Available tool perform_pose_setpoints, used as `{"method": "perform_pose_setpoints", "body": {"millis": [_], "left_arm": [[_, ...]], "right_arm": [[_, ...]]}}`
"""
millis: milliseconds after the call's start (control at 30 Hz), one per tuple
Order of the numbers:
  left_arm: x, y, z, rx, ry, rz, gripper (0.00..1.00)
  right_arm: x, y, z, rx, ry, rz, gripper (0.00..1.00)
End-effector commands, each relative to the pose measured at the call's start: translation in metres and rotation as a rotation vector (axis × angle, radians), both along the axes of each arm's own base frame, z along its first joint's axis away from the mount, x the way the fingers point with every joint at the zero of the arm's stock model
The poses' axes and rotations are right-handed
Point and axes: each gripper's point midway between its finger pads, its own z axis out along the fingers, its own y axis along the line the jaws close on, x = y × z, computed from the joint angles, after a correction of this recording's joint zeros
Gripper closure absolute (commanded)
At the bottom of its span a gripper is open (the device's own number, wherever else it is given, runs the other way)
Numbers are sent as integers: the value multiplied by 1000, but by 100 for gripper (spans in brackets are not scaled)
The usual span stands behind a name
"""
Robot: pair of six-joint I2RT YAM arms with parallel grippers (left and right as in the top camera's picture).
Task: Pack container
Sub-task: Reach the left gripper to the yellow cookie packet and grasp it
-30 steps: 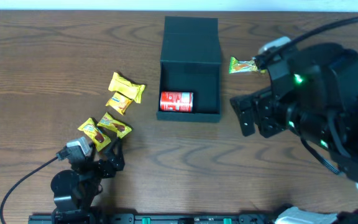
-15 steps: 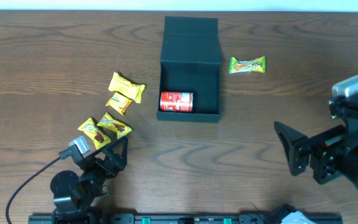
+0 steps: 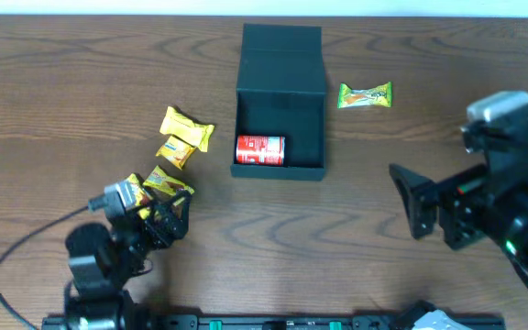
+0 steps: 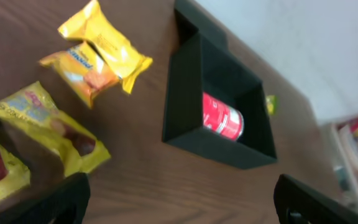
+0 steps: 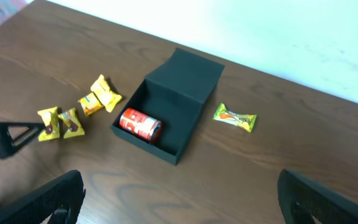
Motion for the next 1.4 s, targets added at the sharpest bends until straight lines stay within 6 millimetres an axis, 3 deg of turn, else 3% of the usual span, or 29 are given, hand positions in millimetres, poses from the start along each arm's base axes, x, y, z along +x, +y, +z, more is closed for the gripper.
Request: {"method": "perform_pose_setpoints", "body": {"millis": [0, 233, 367, 500, 667, 900, 1367], "left_arm": [[19, 14, 23, 224, 5, -57, 4], [52, 44, 23, 516, 283, -146, 4], [75, 40, 12, 624, 322, -235, 4], [98, 45, -25, 786, 381, -314, 4], [120, 60, -68, 925, 438, -378, 4], [140, 43, -106, 866, 417, -469, 0], [147, 3, -140, 886, 377, -616, 0]], "right_arm": [[15, 9, -8, -33, 27, 7, 1], [32, 55, -39, -34, 177, 149, 2], [49, 66, -59, -74, 246, 146, 3], [61, 69, -77, -108, 310, 131, 2], [60, 64, -80, -129, 322, 130, 2], [57, 60, -82, -140, 334, 129, 2], [57, 60, -82, -152, 328, 142, 1]]}}
